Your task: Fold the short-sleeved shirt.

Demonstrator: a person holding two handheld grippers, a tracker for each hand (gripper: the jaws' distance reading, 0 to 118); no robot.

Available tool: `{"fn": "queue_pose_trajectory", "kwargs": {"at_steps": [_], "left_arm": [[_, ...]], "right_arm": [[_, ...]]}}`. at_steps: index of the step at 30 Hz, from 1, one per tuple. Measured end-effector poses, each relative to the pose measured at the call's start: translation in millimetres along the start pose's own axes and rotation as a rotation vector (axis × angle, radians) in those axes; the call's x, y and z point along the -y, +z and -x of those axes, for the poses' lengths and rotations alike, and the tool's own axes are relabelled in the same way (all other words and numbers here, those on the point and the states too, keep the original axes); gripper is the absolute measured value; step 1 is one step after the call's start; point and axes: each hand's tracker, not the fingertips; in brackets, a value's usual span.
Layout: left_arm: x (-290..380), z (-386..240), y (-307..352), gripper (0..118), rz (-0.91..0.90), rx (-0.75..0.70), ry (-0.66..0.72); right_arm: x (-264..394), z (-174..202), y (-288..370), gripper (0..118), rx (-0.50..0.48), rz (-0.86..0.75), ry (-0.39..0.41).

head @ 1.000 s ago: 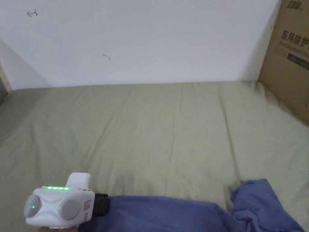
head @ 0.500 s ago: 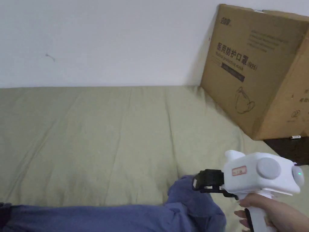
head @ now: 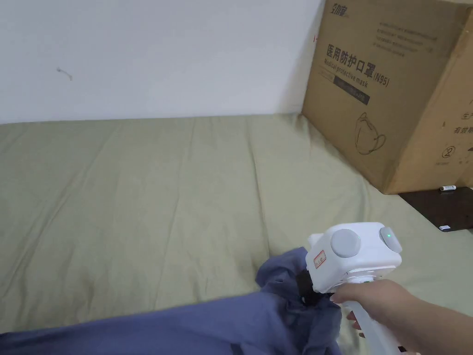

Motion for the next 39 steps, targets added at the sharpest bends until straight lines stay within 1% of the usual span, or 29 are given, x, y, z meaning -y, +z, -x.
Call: {"fn": "queue_pose_trajectory", "kwargs": {"at_steps": [3, 5, 6, 8, 11, 13, 19, 22, 24, 25, 28, 32, 34, 36, 39], "left_arm": [[1.3, 2.1, 12.9, 6, -0.01, 0.006, 0.015], [1.0, 2.5, 31.5, 6, -0.039, 0.01, 0.022], [-1.3, 4.2, 39.7, 6, -0.051, 0.015, 0.021], [-5.8, 0.6, 65.5, 6, -0.1, 0.013, 0.002], [-18.5, -6.2, 114.3, 6, -0.191, 0.004, -0.045], [-29.8, -8.6, 147.1, 6, -0.24, 0.011, -0.044], [-72.2, -14.9, 250.7, 6, -0.431, -0.031, -0.05], [-98.4, -17.8, 286.9, 6, -0.498, -0.057, -0.07], [-121.6, -19.6, 307.5, 6, -0.535, -0.075, -0.075], [-131.9, -20.7, 314.4, 6, -0.553, -0.089, -0.08], [-171.2, -21.9, 329.4, 6, -0.609, -0.112, -0.086], [-226.2, -21.3, 334.7, 6, -0.667, -0.14, -0.072], [-253.0, -20.8, 332.1, 6, -0.689, -0.142, -0.065], [-282.6, -19.9, 325.4, 6, -0.707, -0.166, -0.055], [-316.8, -16.8, 313.3, 6, -0.739, -0.174, -0.037]], "right_arm": [[4.2, -9.0, 15.5, 4, -0.059, -0.059, -0.062], [8.7, -13.5, 39.6, 4, -0.097, -0.136, -0.113], [10.4, -14.4, 55.5, 4, -0.102, -0.184, -0.119], [13.8, -15.4, 91.1, 3, -0.124, -0.27, -0.089], [19.1, -9.5, 156.8, 3, -0.121, -0.359, -0.048], [21.3, -7.7, 196.5, 3, -0.131, -0.402, -0.045], [9.3, 0.7, 319.3, 3, -0.146, -0.622, -0.029], [-7.4, 4.4, 366.1, 3, -0.161, -0.695, -0.04], [-21.6, 14.4, 398.2, 3, -0.167, -0.754, -0.033], [-30.5, 18.0, 410.7, 3, -0.165, -0.779, -0.018], [-63.0, 31.9, 442.4, 3, -0.115, -0.843, 0.007], [-114.4, 45.4, 463.2, 3, -0.1, -0.899, -0.022], [-138.5, 53.9, 468.4, 3, -0.079, -0.924, -0.017], [-169.9, 60.8, 469.8, 3, -0.052, -0.951, 0.004], [-210.1, 67.2, 472.6, 3, -0.04, -0.968, -0.011]]}}
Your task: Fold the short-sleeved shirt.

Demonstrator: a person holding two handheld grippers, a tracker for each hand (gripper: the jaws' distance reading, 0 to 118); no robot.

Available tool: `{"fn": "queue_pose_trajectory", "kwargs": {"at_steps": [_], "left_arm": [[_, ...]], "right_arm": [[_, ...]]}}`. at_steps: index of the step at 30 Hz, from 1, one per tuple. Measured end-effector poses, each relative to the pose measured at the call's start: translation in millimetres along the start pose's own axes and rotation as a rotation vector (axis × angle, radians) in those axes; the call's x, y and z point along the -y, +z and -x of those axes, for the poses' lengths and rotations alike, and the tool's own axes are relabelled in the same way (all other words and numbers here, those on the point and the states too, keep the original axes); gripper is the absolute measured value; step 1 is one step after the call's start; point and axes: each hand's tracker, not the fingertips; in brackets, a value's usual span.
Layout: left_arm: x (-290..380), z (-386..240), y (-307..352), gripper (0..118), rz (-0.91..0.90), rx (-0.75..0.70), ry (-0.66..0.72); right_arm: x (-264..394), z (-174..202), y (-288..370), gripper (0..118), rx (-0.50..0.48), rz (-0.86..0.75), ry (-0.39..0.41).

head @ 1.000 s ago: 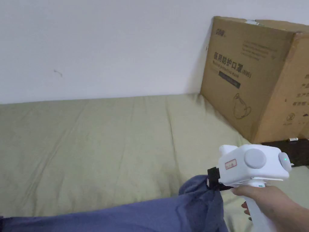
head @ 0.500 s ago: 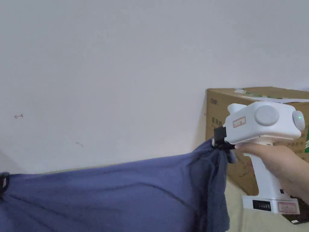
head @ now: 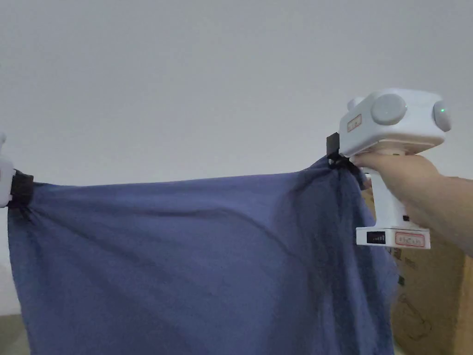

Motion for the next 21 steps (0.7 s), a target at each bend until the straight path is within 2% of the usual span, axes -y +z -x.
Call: {"fn": "queue_pose_trajectory", "kwargs": {"at_steps": [4, 8, 11, 13, 16, 21], "left_arm": [[-18.1, 3.0, -38.1, 6, -0.054, 0.0, 0.034], [-21.0, -2.3, -68.9, 6, -0.09, -0.029, -0.011], [-5.0, -5.9, -94.0, 6, -0.087, -0.037, -0.042], [22.1, -12.4, -110.5, 6, -0.056, -0.025, -0.035], [96.5, -32.7, -138.3, 6, 0.089, -0.007, -0.009], [272.3, -78.2, -139.8, 6, 0.382, 0.164, 0.174]], "right_arm": [[-32.3, 9.0, -28.0, 3, 0.028, -0.078, 0.0], [-45.1, 19.8, -49.6, 3, 0.077, -0.151, 0.078], [-25.0, 24.9, -67.4, 3, 0.098, -0.171, 0.114], [6.7, 20.9, -86.1, 3, 0.088, -0.148, 0.098], [92.0, 8.4, -122.3, 3, 0.097, -0.019, 0.04], [293.7, -31.1, -147.0, 3, 0.061, 0.312, -0.092]]}}
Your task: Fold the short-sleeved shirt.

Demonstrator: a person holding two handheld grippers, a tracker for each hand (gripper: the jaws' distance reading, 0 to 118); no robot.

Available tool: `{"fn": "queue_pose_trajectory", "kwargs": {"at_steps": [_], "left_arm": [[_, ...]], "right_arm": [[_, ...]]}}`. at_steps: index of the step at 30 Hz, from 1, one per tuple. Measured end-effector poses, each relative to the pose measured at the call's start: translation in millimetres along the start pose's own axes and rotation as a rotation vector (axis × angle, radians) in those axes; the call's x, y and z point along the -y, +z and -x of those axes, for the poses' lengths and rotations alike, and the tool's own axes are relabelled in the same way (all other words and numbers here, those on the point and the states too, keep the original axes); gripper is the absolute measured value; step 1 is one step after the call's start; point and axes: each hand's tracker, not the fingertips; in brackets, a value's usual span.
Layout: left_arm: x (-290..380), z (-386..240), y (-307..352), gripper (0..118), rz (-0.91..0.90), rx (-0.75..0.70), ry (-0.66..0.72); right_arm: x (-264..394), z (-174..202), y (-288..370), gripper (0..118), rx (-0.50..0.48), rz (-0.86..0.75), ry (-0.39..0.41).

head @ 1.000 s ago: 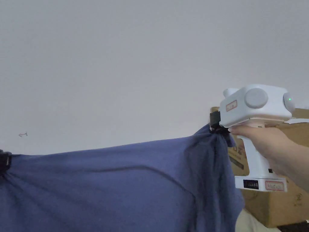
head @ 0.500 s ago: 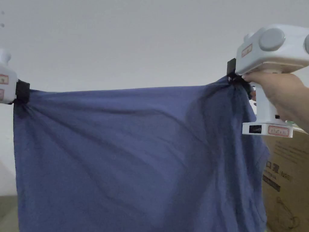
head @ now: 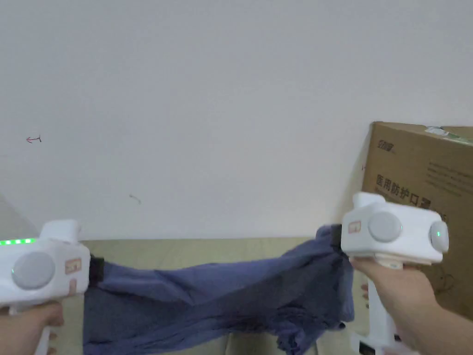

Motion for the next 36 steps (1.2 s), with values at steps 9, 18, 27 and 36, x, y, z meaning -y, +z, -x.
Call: {"fn": "queue_pose_trajectory", "kwargs": {"at_steps": [9, 18, 27, 36], "left_arm": [[248.3, 22.8, 67.9, 6, 0.39, 0.103, -0.016], [326.9, 55.6, 201.7, 6, 0.455, 0.102, -0.109], [354.8, 58.1, 252.9, 11, 0.423, 0.119, -0.111], [329.1, 56.4, 325.2, 111, 0.203, 0.103, -0.07]], "right_arm": [[256.6, -98.7, 71.5, 3, -0.004, 0.421, 0.141], [338.7, -167.7, 209.3, 3, -0.03, 0.509, 0.167], [372.6, -173.4, 241.2, 10, -0.041, 0.527, 0.154], [332.6, -149.5, 296.6, 118, -0.098, 0.295, 0.085]]}}
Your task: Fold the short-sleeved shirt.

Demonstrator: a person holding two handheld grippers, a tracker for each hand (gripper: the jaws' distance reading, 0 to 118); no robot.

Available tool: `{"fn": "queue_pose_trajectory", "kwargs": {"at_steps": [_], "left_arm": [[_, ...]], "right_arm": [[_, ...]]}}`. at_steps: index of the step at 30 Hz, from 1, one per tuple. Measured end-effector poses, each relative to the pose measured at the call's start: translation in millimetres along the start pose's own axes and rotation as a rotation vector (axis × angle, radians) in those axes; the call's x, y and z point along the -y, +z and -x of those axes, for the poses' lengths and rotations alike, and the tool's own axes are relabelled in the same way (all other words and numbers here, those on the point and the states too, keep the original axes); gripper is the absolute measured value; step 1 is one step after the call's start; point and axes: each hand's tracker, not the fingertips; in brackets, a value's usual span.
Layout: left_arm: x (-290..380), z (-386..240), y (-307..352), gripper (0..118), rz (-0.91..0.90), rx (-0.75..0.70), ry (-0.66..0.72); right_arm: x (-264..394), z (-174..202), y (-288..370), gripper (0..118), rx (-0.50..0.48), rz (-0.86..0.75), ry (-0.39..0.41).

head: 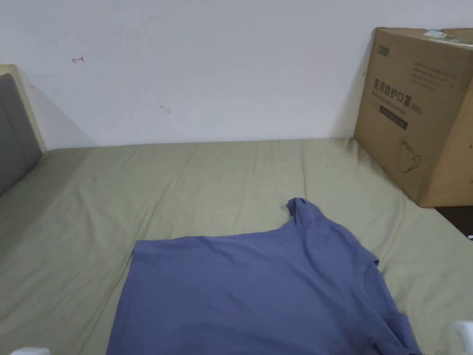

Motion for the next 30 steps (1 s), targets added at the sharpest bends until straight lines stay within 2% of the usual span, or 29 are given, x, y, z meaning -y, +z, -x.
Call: {"fn": "queue_pose_trajectory", "kwargs": {"at_steps": [2, 3, 4, 5, 6, 7, 8, 9, 11, 12, 14, 16, 17, 19, 20, 22, 23, 24, 27, 28, 29, 30], "left_arm": [[-14.9, -15.8, 26.1, 111, -0.101, -0.006, 0.011], [-19.5, -22.4, 39.7, 111, -0.161, -0.012, 0.025], [-23.8, -28.9, 52.7, 106, -0.212, -0.015, 0.057], [-26.3, -33.0, 64.9, 90, -0.258, 0.012, 0.09], [-28.2, -37.1, 73.9, 45, -0.325, 0.025, 0.127], [-27.2, -43.0, 83.1, 6, -0.389, 0.029, 0.156], [-27.1, -48.6, 86.8, 0, -0.412, 0.001, 0.164], [-25.8, -55.1, 91.1, 0, -0.426, -0.053, 0.159], [-30.4, -37.3, 82.0, 0, -0.369, -0.022, 0.105], [-35.3, -33.1, 74.8, 0, -0.298, -0.036, 0.061], [-36.9, -37.9, 58.1, 0, -0.132, -0.107, -0.021], [-34.1, -22.8, 26.1, 2, 0.123, -0.027, -0.043], [-27.0, -17.4, 13.8, 15, 0.156, 0.029, -0.046], [-16.4, -15.1, -9.5, 95, 0.148, 0.005, -0.028], [-13.2, -10.7, -19.8, 95, 0.167, -0.002, -0.024], [-3.7, -2.9, -42.2, 118, 0.204, -0.028, -0.008], [-2.6, 1.1, -40.9, 114, 0.135, -0.084, -0.021], [-0.5, 1.1, -52.1, 112, 0.157, -0.044, 0.003], [0.2, 5.8, -73.2, 110, 0.178, -0.078, 0.03], [1.4, 5.6, -75.9, 103, 0.193, -0.035, 0.038], [2.9, 2.6, -78.7, 87, 0.222, 0.016, 0.033], [7.0, -0.2, -87.1, 54, 0.251, 0.02, -0.009]], "right_arm": [[-9.7, 18.1, 23.2, 118, -0.027, -0.078, -0.028], [-12.7, 28.7, 37.6, 116, -0.042, -0.169, -0.043], [-14.3, 39.0, 52.0, 111, -0.074, -0.273, -0.062], [-15.1, 49.0, 65.6, 95, -0.118, -0.369, -0.073], [-16.7, 60.8, 77.5, 38, -0.147, -0.444, -0.06], [-17.4, 77.4, 90.6, 0, -0.136, -0.499, -0.045], [-18.7, 88.6, 94.8, 0, -0.097, -0.524, -0.035], [-18.4, 96.6, 99.4, 0, -0.079, -0.554, -0.057], [-20.8, 100.1, 102.6, 0, -0.278, -0.524, -0.124], [-22.4, 103.3, 101.2, 0, -0.306, -0.481, -0.135], [-21.3, 111.2, 99.8, 0, -0.253, -0.463, -0.107], [-19.7, 110.6, 95.6, 0, -0.214, -0.452, -0.031], [-18.0, 113.3, 93.4, 0, -0.19, -0.437, -0.009], [-14.6, 115.2, 88.9, 0, -0.187, -0.4, -0.003], [-12.2, 115.0, 87.7, 0, -0.207, -0.385, -0.008], [-6.9, 115.4, 85.3, 0, -0.232, -0.362, -0.027], [-6.4, 113.7, 83.5, 0, -0.233, -0.354, -0.037], [-4.5, 112.9, 81.4, 0, -0.232, -0.341, -0.052], [-1.5, 106.7, 75.2, 0, -0.235, -0.302, -0.103], [-0.6, 104.8, 73.7, 0, -0.236, -0.293, -0.111], [0.3, 102.6, 72.2, 0, -0.229, -0.282, -0.119], [0.7, 99.7, 70.7, 0, -0.223, -0.272, -0.126]]}}
